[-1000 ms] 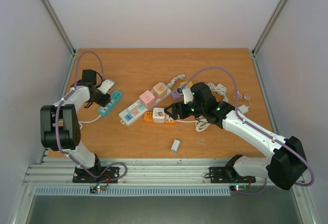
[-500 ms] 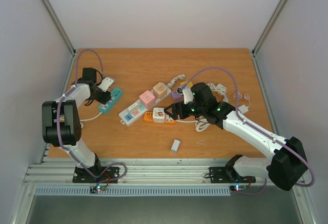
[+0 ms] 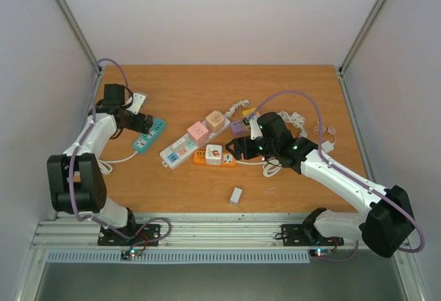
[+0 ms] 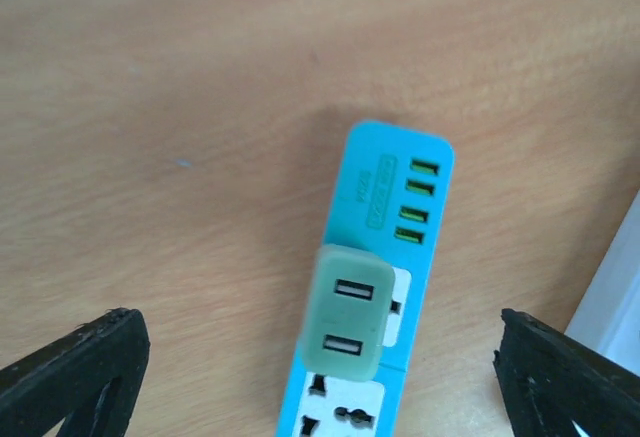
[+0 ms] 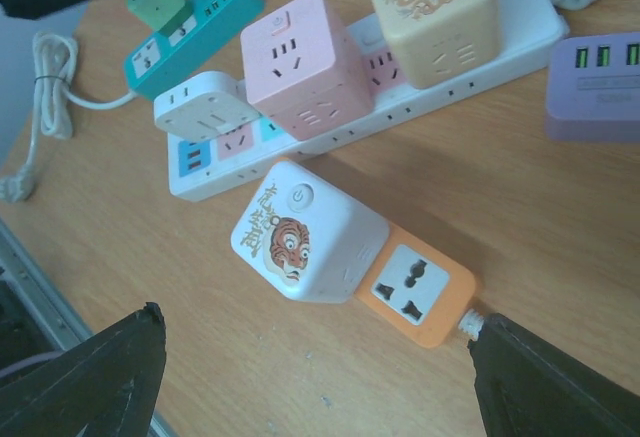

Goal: Insert the plug

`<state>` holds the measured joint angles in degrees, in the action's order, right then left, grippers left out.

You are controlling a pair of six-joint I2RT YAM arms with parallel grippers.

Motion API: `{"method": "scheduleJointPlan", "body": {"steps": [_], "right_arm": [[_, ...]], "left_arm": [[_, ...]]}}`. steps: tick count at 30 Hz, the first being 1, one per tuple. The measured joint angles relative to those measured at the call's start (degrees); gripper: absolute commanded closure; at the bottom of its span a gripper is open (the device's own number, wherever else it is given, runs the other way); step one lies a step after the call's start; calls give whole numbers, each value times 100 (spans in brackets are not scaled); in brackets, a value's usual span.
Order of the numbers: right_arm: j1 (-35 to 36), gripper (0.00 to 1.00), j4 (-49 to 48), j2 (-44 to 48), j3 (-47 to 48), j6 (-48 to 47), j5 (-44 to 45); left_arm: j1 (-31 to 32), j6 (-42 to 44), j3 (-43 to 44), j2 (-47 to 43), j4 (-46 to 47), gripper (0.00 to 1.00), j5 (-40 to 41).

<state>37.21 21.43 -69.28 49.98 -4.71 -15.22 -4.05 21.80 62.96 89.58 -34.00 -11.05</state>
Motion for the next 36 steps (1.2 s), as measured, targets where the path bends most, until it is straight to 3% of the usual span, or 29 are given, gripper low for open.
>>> {"method": "scheduleJointPlan", "body": {"steps": [9, 15, 23, 29, 36], "right_arm": [[0, 20, 280, 179, 57, 284, 240], [0, 20, 651, 116, 146, 638, 352], [715, 19, 1453, 55, 208, 1637, 1700], [1460, 20, 2079, -181, 363, 2317, 2428], [1845, 23, 2645, -1113, 608, 2459, 2455]], "left_arm": [[0, -885, 343, -1213, -46, 1, 494], [0, -1941, 549, -2345, -144, 1, 656], [-116, -3598, 195, -3628, -575, 1, 448], [-136, -3812, -199, -3821, -752, 1, 385], [-68, -3672, -763, -4286, -660, 1, 92]]}}
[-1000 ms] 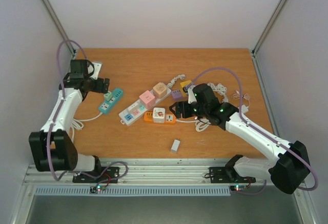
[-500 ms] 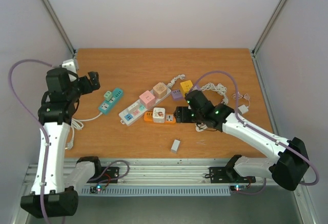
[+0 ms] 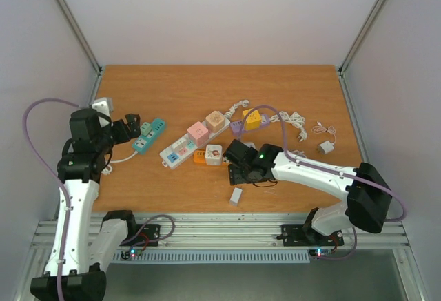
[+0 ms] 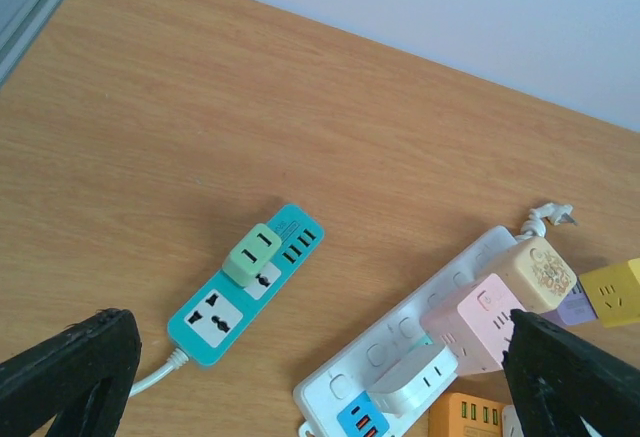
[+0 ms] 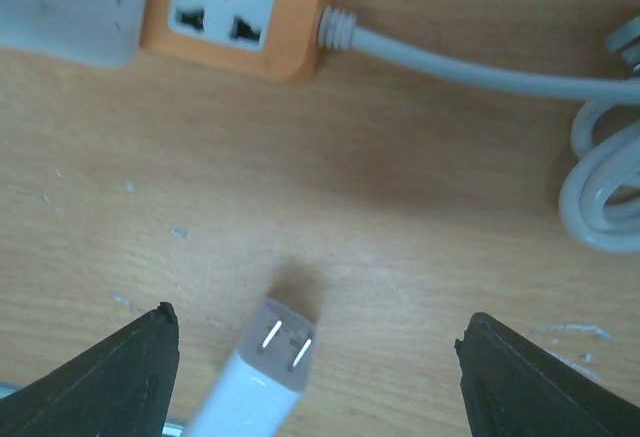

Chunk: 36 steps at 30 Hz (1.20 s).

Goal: Insert the plug

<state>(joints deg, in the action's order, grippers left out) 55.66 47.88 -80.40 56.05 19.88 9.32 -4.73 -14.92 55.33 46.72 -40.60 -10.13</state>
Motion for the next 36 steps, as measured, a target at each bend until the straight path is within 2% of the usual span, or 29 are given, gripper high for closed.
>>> {"method": "scheduleJointPlan", "body": {"steps": [7, 10, 19, 25, 32, 36], "right_arm": [[208, 25, 203, -468, 33, -55, -361], [350, 33, 214, -708, 70, -46, -564], [420, 51, 238, -901, 74, 2, -1032], [420, 54, 221, -1010, 74, 15, -1172], [420, 77, 195, -1152, 74, 48, -1180], [420, 81, 144, -1119, 79, 33, -1132]], "left_arm": [[59, 107, -238, -146, 232, 1, -22], [66, 125, -280, -149, 269, 1, -35], [101, 129, -297, -166, 313, 1, 138], [101, 140, -308, -184, 310, 1, 186], [101, 142, -326, -181, 313, 1, 184], [101, 144, -334, -181, 317, 1, 168]]}}
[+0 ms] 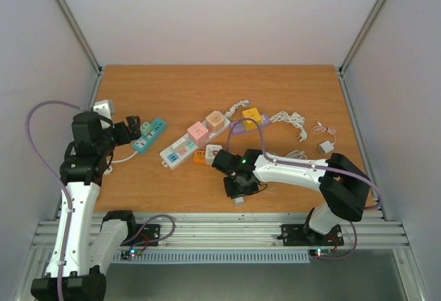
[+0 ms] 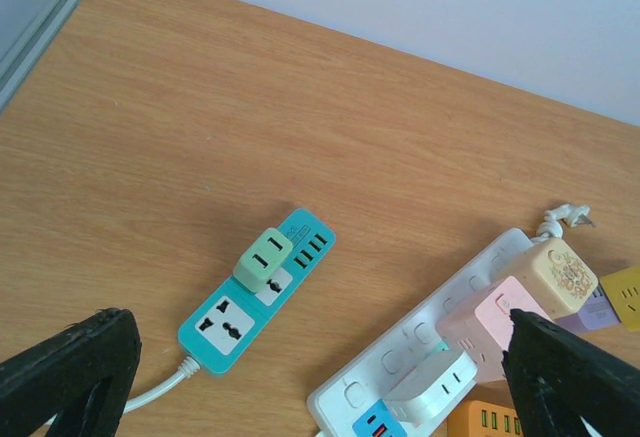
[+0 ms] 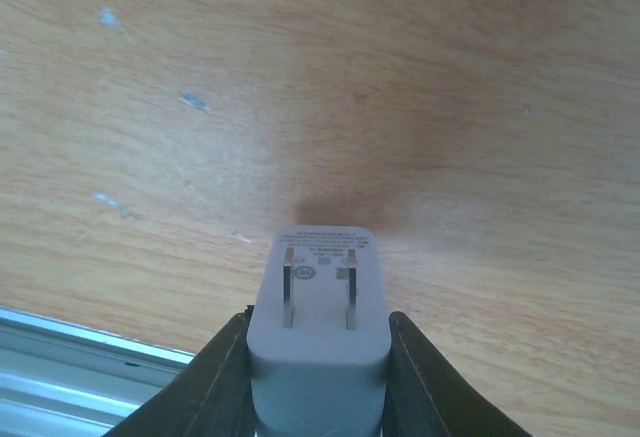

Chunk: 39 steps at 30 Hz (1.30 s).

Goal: Insert the plug

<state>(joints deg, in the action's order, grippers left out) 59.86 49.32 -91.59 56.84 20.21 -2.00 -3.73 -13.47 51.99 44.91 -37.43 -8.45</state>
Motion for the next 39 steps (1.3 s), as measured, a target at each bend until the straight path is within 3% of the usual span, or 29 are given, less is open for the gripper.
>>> {"method": "scheduleJointPlan", "body": {"steps": [7, 14, 20, 26, 33, 39], "right_arm": [[0, 83, -286, 970, 11, -234, 83], [-63, 83, -1504, 2387, 125, -667, 44], [-398, 83, -2743, 2138, 527, -501, -407], [-1176, 84, -3759, 1554, 1005, 549, -1178], [-1504, 93, -4253, 1248, 1320, 1847, -1718], [-1552, 96, -4476, 1235, 1320, 2669, -1709]], "left_arm": [[0, 26, -37, 4, 127, 1, -380], [37, -4, -190, 2, 409, 1, -1036], [306, -267, -396, -341, 798, 1, -1480], [898, -748, -680, -918, 1648, 1, -1860], [1453, -1453, -901, -964, 2603, 3, -1939], [2411, -1624, -929, -542, 3285, 2, -1521]]}}
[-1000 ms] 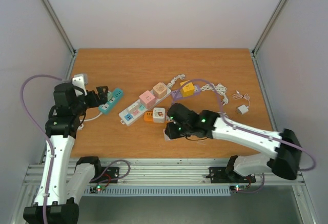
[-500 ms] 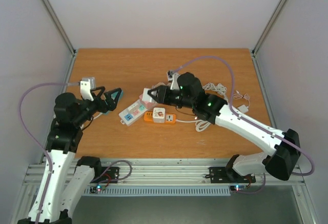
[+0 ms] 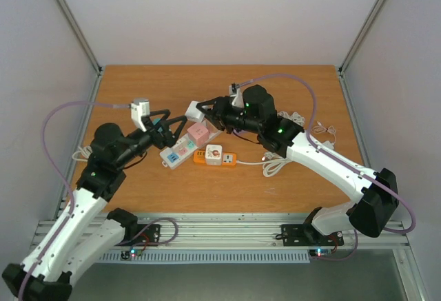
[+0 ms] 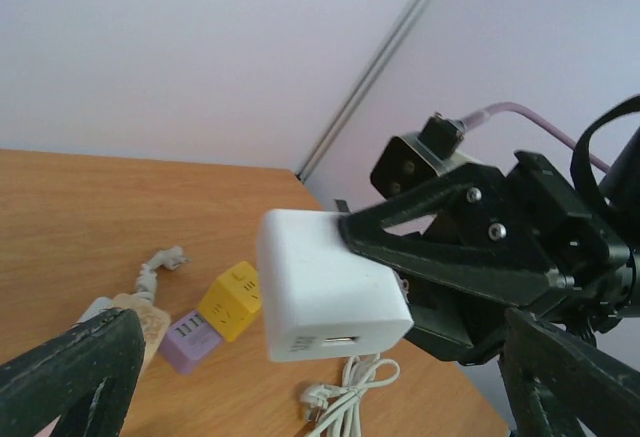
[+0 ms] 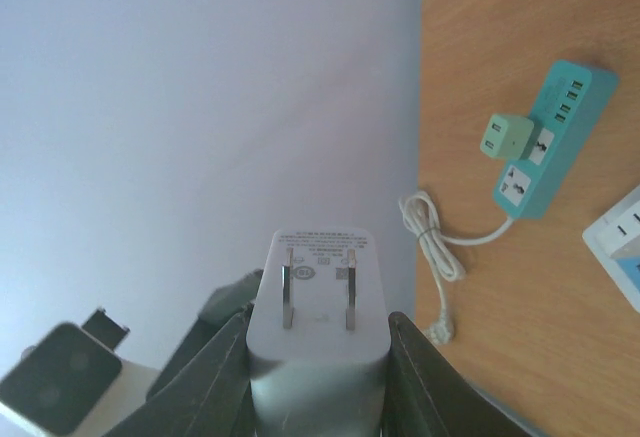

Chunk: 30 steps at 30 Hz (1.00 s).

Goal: Insert the plug

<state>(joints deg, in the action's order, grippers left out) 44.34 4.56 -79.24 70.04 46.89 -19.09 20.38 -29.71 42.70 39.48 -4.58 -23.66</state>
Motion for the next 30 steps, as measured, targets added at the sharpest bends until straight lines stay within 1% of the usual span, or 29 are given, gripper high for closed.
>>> {"method": "scheduleJointPlan", "body": {"steps": [5, 6, 9, 12, 14, 20, 22, 28, 30], "right_arm": [[-33, 99, -74, 0, 4, 494, 225], [-39, 99, -90, 0, 13, 684, 280], [-42, 99, -129, 0, 28, 841, 323], [-42, 99, -177, 0, 35, 968, 380], [-44, 99, -190, 0, 35, 1036, 398], [-63, 99, -334, 2, 35, 1292, 376], [-66, 99, -369, 2, 35, 1368, 361], [-68, 99, -409, 2, 35, 1526, 262], [-68, 99, -409, 2, 35, 1567, 229]], "left_arm": [[848, 216, -98, 483, 625, 1, 634], [966, 302, -120, 555, 728, 1, 743], [1235, 560, -146, 787, 1067, 1, 994], [1314, 756, -146, 979, 1305, 1, 1104], [1316, 837, -146, 1091, 1451, 3, 1132], [1331, 994, -142, 1322, 1707, 21, 1156], [1338, 1040, -136, 1384, 1759, 23, 1150], [1342, 1143, -138, 1469, 2020, 21, 1123], [1342, 1222, -138, 1478, 2144, 26, 1110]]}}
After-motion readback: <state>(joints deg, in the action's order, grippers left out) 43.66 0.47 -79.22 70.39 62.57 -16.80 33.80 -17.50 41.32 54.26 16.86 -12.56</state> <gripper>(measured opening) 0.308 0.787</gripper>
